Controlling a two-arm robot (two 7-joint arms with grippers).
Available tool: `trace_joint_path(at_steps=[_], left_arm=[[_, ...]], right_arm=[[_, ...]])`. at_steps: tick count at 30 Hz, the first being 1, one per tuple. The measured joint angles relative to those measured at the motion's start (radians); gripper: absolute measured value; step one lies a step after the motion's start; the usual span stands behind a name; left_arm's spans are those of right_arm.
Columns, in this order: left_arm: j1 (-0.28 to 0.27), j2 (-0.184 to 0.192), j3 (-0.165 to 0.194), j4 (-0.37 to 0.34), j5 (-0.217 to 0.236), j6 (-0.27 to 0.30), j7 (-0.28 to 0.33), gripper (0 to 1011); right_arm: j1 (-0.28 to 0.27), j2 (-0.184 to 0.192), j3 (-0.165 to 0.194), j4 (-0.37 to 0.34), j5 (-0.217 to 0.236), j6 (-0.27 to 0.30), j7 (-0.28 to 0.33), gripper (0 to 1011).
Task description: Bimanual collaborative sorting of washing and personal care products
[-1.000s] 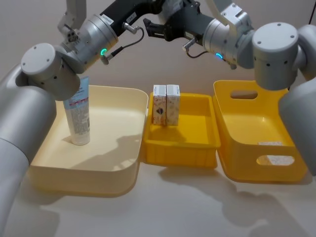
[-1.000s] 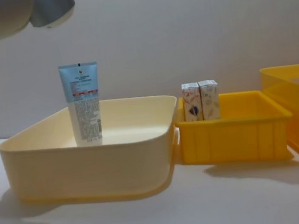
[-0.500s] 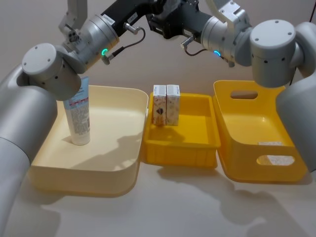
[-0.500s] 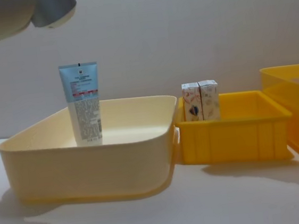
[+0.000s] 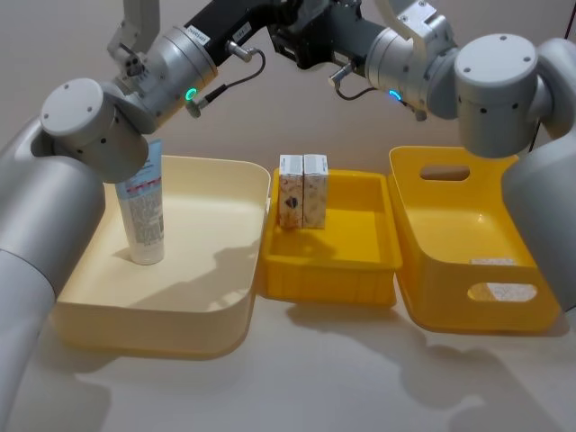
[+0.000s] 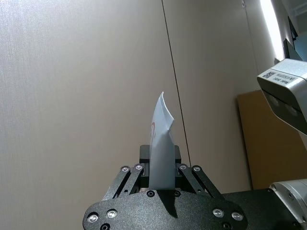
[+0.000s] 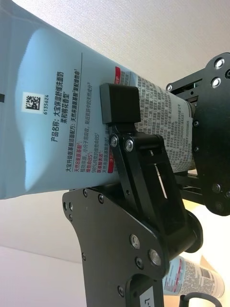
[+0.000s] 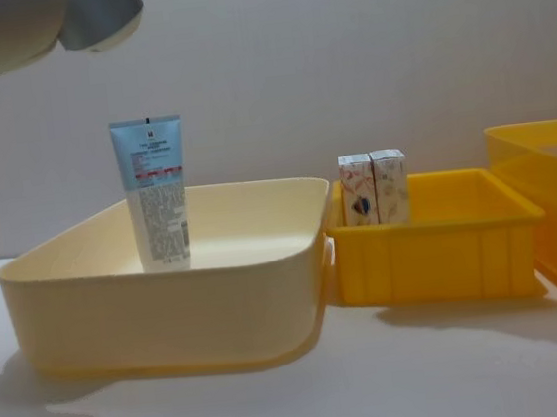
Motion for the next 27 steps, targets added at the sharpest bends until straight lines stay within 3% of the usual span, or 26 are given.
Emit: trace_joint_path(at_steps=[27], left_arm=[[0.0, -0.001, 0.001, 0.001, 0.0, 0.0, -0.002, 259]], right_arm=[[0.002, -0.001, 0.0, 0.003, 0.0, 0.0, 0.0, 546]])
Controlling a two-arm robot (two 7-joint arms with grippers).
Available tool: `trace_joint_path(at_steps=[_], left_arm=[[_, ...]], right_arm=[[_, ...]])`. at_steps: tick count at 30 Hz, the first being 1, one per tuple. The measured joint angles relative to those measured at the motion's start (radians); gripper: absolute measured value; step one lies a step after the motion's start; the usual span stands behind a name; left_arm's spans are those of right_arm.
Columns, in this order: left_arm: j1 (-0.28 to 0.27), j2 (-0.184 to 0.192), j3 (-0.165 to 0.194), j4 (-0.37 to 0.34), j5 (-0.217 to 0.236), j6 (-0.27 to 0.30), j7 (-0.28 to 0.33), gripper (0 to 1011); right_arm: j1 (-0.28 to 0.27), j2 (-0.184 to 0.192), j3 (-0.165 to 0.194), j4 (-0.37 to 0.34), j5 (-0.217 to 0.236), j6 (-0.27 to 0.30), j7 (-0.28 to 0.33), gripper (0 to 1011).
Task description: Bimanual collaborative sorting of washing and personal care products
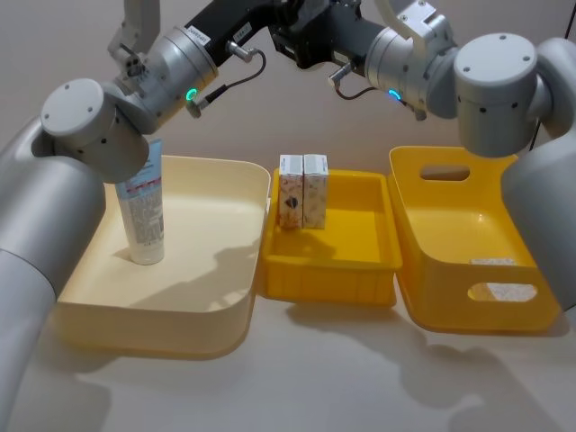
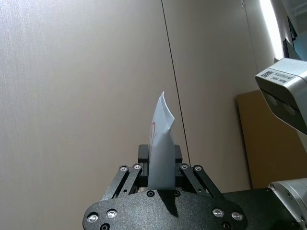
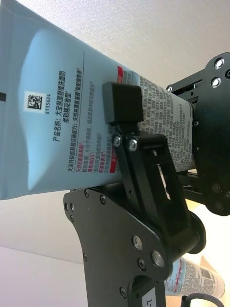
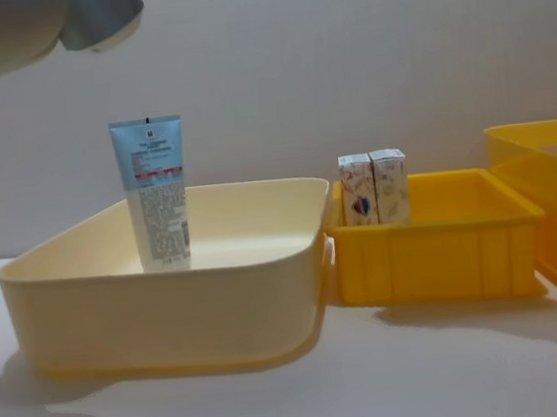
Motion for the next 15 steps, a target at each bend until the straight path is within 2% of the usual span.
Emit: trace_joint_path(at_steps=[4, 8, 11, 12, 15], left_arm=[[0.0, 0.0, 0.001, 0.0, 0.0, 0.0, -0.001, 355], [0.0, 0.0, 0.001, 0.0, 0.0, 0.0, -0.001, 503], [0.0, 0.0, 0.001, 0.0, 0.0, 0.0, -0.001, 562], [0.0, 0.0, 0.001, 0.0, 0.0, 0.0, -0.001, 633], [0.0, 0.0, 0.001, 0.0, 0.0, 0.0, -0.001, 703]], right_arm=[[0.0, 0.0, 0.0, 0.0, 0.0, 0.0, 0.0, 546], [0.0, 0.0, 0.0, 0.0, 0.0, 0.0, 0.0, 545], [0.0, 0.0, 0.0, 0.0, 0.0, 0.0, 0.0, 546], [0.0, 0.0, 0.0, 0.0, 0.0, 0.0, 0.0, 546], [0.0, 0.001, 0.0, 0.0, 0.0, 0.0, 0.0, 545]])
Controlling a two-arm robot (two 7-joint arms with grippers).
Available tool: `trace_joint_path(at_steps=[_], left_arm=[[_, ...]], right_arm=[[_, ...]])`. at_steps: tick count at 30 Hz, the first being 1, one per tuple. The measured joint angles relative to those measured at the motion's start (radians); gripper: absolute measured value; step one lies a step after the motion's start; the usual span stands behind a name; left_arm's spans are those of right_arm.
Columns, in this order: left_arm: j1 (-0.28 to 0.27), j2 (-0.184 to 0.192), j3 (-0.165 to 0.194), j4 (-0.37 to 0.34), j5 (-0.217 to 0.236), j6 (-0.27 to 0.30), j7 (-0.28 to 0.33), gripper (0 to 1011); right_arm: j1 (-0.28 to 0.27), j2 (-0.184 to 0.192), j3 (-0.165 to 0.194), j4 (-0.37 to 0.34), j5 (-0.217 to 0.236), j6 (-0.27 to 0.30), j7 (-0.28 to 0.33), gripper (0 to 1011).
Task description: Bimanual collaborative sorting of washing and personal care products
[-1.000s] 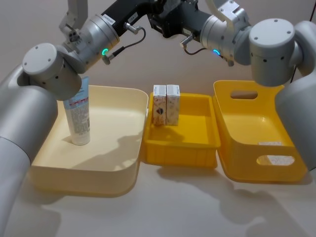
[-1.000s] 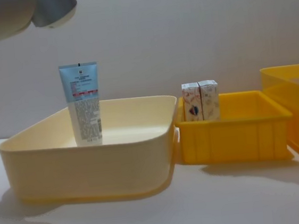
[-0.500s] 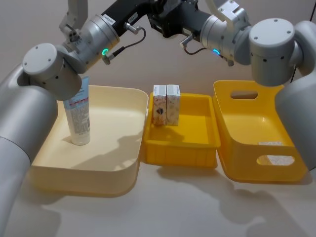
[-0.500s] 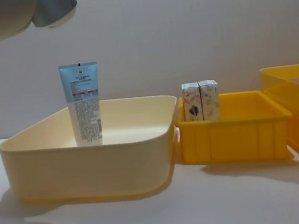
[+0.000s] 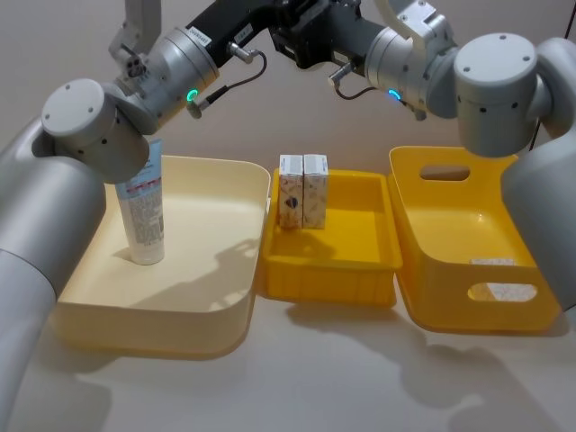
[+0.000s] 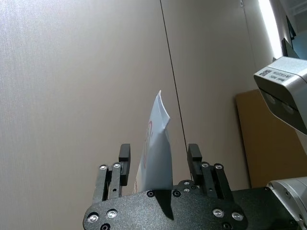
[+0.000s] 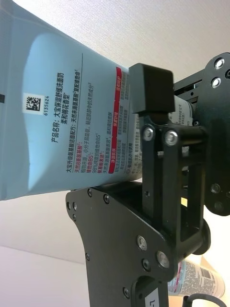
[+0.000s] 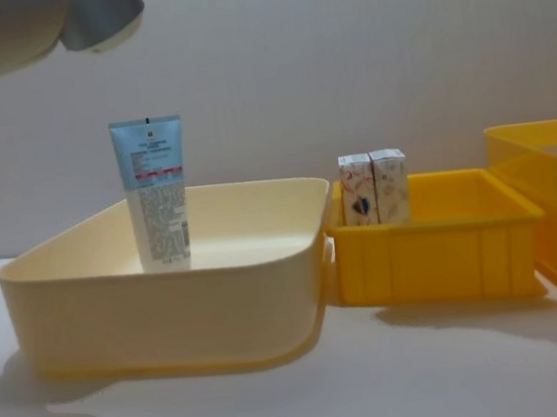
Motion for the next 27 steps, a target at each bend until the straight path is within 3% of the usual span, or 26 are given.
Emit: trace_joint_path(at_steps=[4, 11, 20, 27], left_arm=[[0.0, 0.0, 0.0, 0.0, 0.0, 0.0, 0.0, 842], [0.0, 0.0, -0.001, 0.0, 0.0, 0.0, 0.0, 1001], [0.0, 0.0, -0.001, 0.0, 0.0, 0.0, 0.001, 1000], [0.0, 0.0, -0.001, 0.0, 0.0, 0.0, 0.001, 1000]], right_arm=[[0.002, 0.008, 0.0, 0.002, -0.002, -0.002, 0.003, 545], [0.005, 0.039, 0.007, 0.004, -0.013, -0.003, 0.01, 545], [0.001, 0.096, 0.04, 0.001, -0.035, 0.017, -0.008, 545], [-0.008, 0.115, 0.079, 0.002, -0.045, 0.043, -0.054, 546]])
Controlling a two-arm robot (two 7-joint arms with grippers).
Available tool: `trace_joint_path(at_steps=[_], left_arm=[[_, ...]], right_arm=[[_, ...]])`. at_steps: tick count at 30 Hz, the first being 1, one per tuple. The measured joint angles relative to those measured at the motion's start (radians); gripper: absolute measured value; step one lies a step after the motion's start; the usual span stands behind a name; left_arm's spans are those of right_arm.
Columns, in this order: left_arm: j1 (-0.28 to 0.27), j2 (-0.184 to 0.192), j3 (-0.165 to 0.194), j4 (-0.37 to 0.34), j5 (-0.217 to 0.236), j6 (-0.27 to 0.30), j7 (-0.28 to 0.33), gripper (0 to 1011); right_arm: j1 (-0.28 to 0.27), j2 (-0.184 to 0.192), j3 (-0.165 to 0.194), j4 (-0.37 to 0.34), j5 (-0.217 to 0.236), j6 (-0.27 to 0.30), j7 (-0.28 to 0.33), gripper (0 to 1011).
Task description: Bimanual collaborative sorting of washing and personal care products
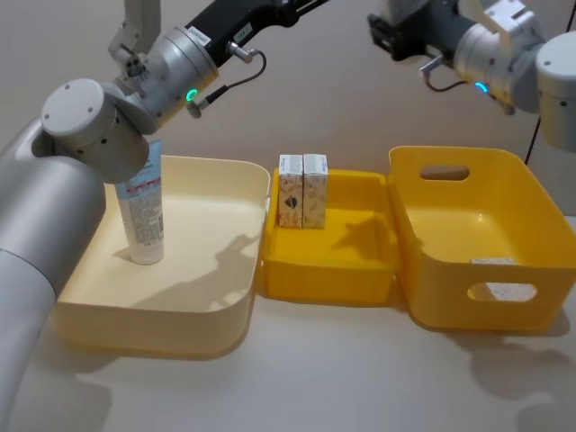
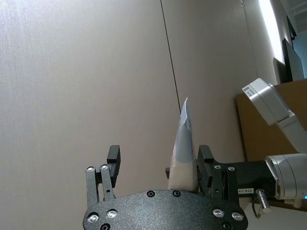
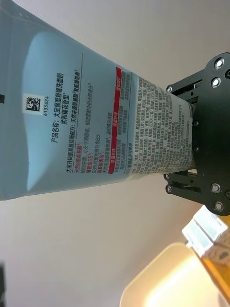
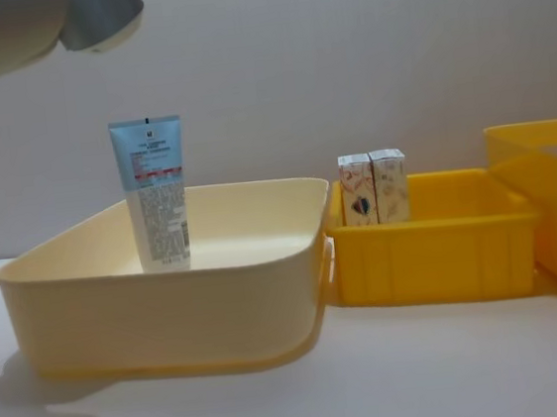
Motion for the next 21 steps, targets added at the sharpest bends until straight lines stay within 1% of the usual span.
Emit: trace_joint_path(at_steps=[6, 9, 11, 16, 17, 19, 21], left_arm=[[0.0, 0.0, 0.0, 0.0, 0.0, 0.0, 0.0, 1000], [0.0, 0.0, 0.0, 0.0, 0.0, 0.0, 0.0, 1000], [0.0, 0.0, 0.0, 0.0, 0.0, 0.0, 0.0, 1000], [0.0, 0.0, 0.0, 0.0, 0.0, 0.0, 0.0, 1000], [0.0, 0.0, 0.0, 0.0, 0.0, 0.0, 0.0, 1000], [0.0, 0.0, 0.0, 0.0, 0.0, 0.0, 0.0, 1000], [0.0, 0.0, 0.0, 0.0, 0.0, 0.0, 0.0, 1000]], right_arm=[[-0.007, 0.002, 0.034, 0.009, -0.004, 0.027, -0.044, 545], [-0.012, -0.001, 0.058, 0.019, -0.008, 0.053, -0.08, 545], [-0.014, -0.003, 0.066, 0.024, -0.009, 0.063, -0.094, 546], [-0.02, -0.015, 0.095, 0.05, -0.013, 0.115, -0.141, 546], [-0.02, -0.015, 0.095, 0.05, -0.013, 0.115, -0.141, 546], [-0.021, -0.023, 0.11, 0.067, -0.015, 0.144, -0.165, 545], [-0.022, -0.028, 0.117, 0.078, -0.015, 0.156, -0.176, 545]])
